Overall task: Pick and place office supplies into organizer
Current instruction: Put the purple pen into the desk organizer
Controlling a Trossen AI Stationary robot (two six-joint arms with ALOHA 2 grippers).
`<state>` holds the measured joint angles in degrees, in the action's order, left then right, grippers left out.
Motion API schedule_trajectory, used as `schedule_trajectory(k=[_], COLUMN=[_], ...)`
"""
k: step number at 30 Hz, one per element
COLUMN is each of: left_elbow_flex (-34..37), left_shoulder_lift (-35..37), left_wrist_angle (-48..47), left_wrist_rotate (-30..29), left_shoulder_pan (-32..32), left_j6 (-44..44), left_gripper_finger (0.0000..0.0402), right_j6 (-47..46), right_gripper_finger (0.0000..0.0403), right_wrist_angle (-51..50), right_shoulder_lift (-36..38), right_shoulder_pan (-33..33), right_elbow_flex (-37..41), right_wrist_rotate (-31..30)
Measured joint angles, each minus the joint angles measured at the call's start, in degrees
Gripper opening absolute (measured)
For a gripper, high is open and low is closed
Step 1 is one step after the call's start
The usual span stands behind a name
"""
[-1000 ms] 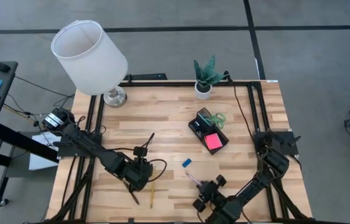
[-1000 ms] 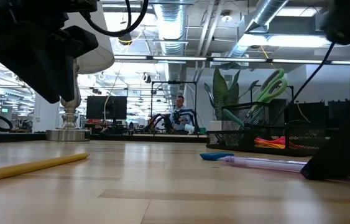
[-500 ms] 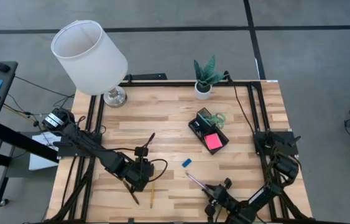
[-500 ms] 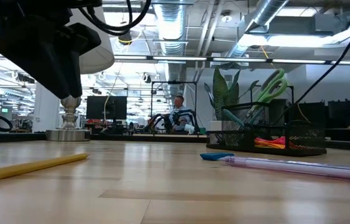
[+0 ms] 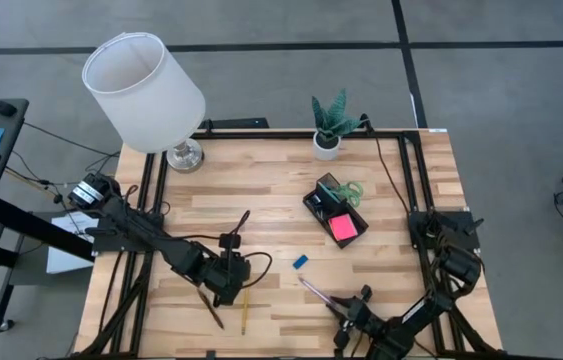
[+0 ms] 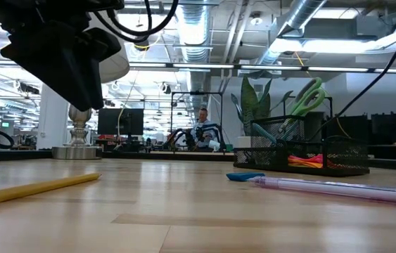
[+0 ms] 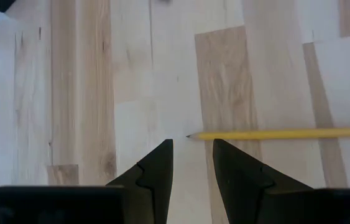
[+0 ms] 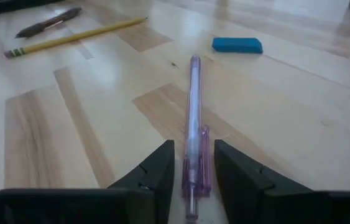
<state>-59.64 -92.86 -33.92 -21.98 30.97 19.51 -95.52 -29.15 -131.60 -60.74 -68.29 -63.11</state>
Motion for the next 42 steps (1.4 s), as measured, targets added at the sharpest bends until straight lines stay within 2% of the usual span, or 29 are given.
schedule_trajectory(k=[8,11,20,25,28,31,35,37,42], left_elbow_flex=[0.00,0.00,0.00,0.00,0.00,0.00,0.00,0.00,0.00], left_shoulder_lift=[0.00,0.00,0.00,0.00,0.00,0.00,0.00,0.00,0.00], left_wrist_angle=[0.57,0.57,0.38,0.38,0.38,0.37,0.38,0.38,0.36], left_wrist_rotate=[-0.23,-0.28,-0.17,-0.10,0.07,0.20,0.28,0.31,0.44], left_shoulder_pan=[-0.69,-0.73,-0.71,-0.71,-0.71,-0.71,-0.71,-0.71,-0.58], left_j6=[-2.70,-3.35,-3.45,-3.45,-3.45,-3.45,-3.45,-3.45,-3.43], left_gripper_finger=[0.0106,0.0106,0.0106,0.0106,0.0106,0.0106,0.0106,0.0106,0.0106], right_j6=[5.83,8.71,9.64,10.04,10.37,11.40,11.75,13.81,30.92], right_gripper_finger=[0.0039,0.0039,0.0039,0.0037,0.0019,0.0002,0.0001,0.0000,0.0000], right_wrist_angle=[7.28,9.92,9.75,0.83,-5.94,-12.78,-20.84,-21.29,-10.43], right_shoulder_lift=[0.21,0.19,0.62,6.72,11.81,17.26,24.05,26.00,24.74], right_shoulder_pan=[3.32,5.25,8.53,8.99,9.10,9.41,10.80,11.33,11.37], right_elbow_flex=[0.79,0.76,0.80,1.12,1.40,1.40,1.29,1.29,1.16], right_wrist_rotate=[-0.13,0.65,1.11,10.10,14.88,18.49,23.43,23.25,22.16])
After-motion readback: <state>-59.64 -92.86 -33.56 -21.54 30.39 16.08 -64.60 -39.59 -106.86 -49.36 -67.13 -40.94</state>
